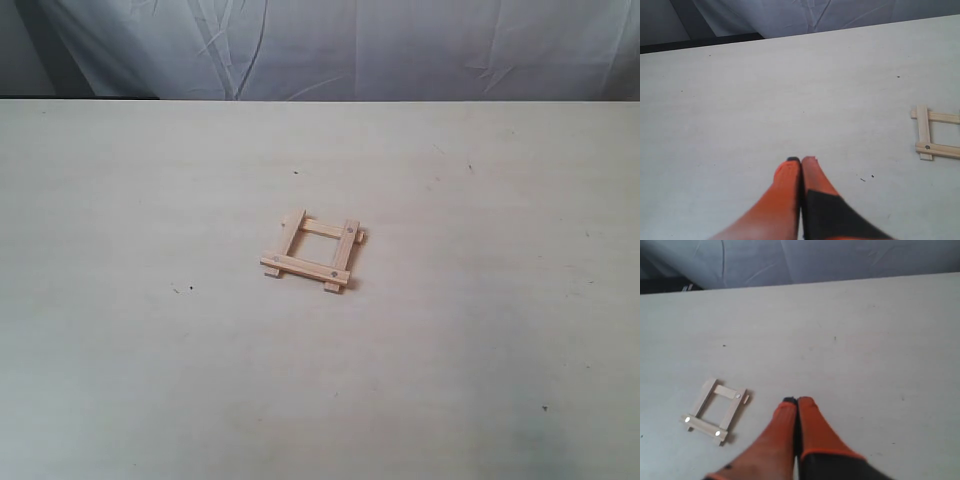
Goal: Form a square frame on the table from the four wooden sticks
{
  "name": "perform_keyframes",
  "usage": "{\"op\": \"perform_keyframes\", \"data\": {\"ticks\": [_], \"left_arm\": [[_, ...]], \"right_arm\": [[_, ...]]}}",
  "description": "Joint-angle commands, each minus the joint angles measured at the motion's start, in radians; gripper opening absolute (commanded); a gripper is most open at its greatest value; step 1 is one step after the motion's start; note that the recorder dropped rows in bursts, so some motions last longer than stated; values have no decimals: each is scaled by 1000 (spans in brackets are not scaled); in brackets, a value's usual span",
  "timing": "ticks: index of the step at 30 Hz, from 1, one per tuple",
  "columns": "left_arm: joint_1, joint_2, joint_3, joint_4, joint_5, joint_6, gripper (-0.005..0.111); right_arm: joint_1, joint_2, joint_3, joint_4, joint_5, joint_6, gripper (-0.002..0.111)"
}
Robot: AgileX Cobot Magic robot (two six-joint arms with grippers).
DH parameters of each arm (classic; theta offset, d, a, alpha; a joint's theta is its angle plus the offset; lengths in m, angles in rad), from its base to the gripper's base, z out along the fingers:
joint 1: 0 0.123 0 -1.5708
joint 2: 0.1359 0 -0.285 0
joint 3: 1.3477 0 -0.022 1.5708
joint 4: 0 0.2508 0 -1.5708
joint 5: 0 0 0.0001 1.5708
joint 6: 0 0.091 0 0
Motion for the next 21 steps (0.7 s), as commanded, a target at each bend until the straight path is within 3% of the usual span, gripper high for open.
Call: {"op": "perform_keyframes", "data": {"ticks": [1, 10, 21], "left_arm": [[-2, -7, 7, -5, -6, -1, 0], [-2, -7, 7, -5, -6, -1, 0], [-2, -7, 7, -5, -6, -1, 0]], "right_arm": [[-89, -115, 113, -12, -49, -25, 0], [-212, -383, 346, -39, -54, -27, 0], [-217, -717, 622, -136, -280, -27, 0]]}}
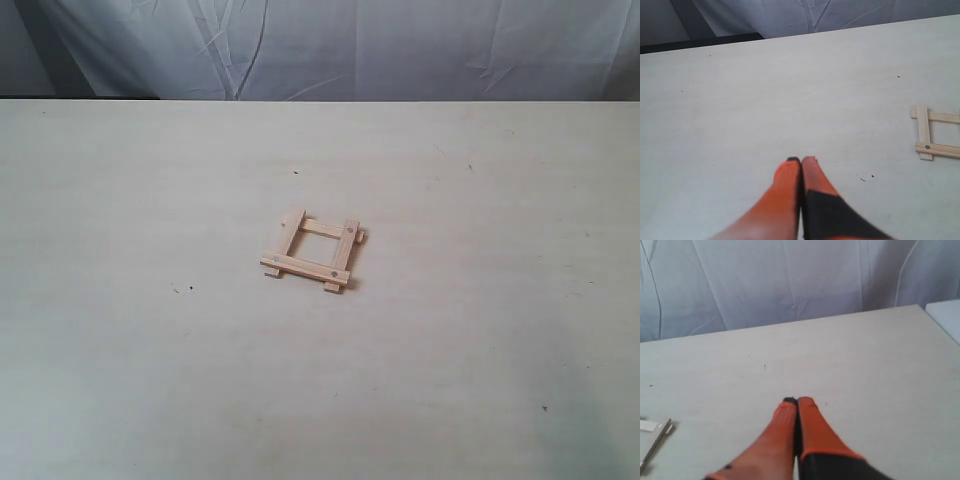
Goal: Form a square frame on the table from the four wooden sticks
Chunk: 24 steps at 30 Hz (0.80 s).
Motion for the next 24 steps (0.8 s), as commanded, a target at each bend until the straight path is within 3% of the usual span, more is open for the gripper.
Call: {"op": "perform_keyframes", "data": {"ticks": [1, 19, 24], "left_arm": [[-2, -7, 7, -5, -6, -1, 0], [-2, -7, 7, 9, -2, -1, 0], [-2, -7, 7, 9, -2, -1, 0]], "right_arm": [[-5, -106, 94, -43, -64, -7, 0], [-5, -150, 122, -77, -31, 17, 0], [-5, -224, 216, -55, -38, -75, 0]]}}
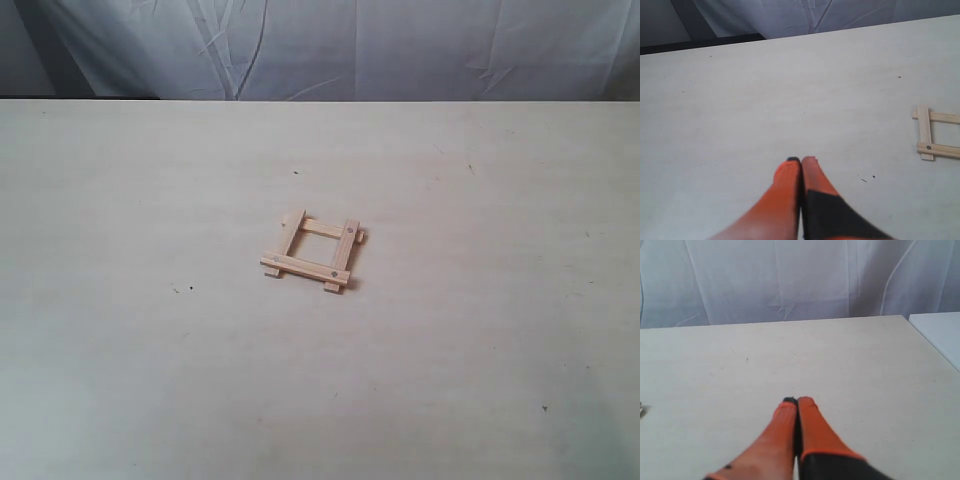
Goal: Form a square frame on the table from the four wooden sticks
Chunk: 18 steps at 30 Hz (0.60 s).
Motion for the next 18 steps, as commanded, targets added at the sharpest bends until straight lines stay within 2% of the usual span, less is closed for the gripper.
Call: {"op": "perform_keyframes", "data": {"ticks": [1, 18], "left_arm": [[-2, -7, 7, 7, -2, -1, 0], [-2, -7, 7, 7, -2, -1, 0]], "right_arm": [[-5, -64, 65, 19, -23, -57, 0], [-5, -91, 190, 79, -103, -80, 0]]}}
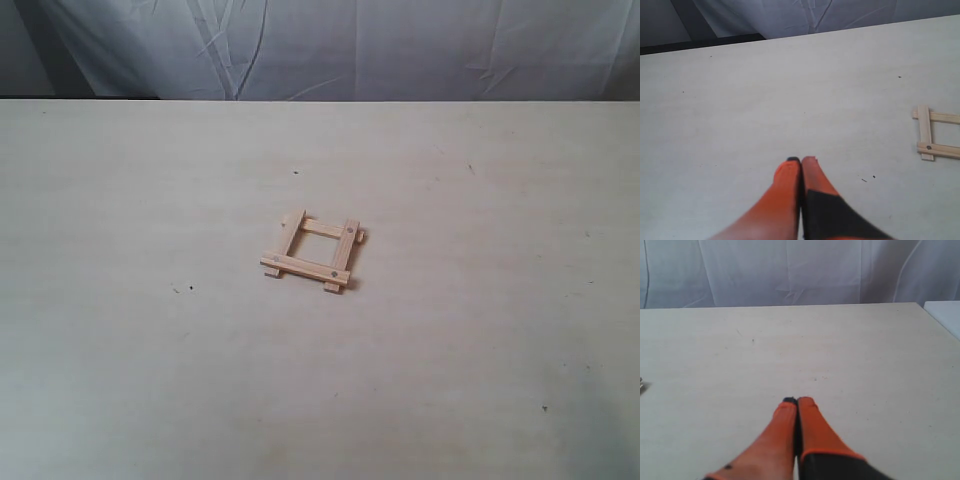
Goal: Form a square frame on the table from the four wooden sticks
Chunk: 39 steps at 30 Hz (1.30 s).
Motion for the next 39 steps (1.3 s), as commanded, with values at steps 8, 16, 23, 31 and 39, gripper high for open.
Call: {"op": "perform_keyframes", "data": {"ticks": [8, 16, 23, 31, 39], "left_arm": [[-2, -7, 7, 7, -2, -1, 0], [-2, -7, 7, 7, -2, -1, 0], [-2, -7, 7, 7, -2, -1, 0], [-2, -7, 7, 7, -7, -1, 0], [-2, -7, 7, 7, -7, -1, 0]], "right_arm": [[-5, -6, 43, 25, -38, -9, 0], [-5, -6, 90, 63, -67, -9, 0], [-5, -6, 90, 63, -73, -9, 0], [-5, -6, 90, 63, -73, -9, 0], [-5, -6, 90, 63, -73, -9, 0]]}}
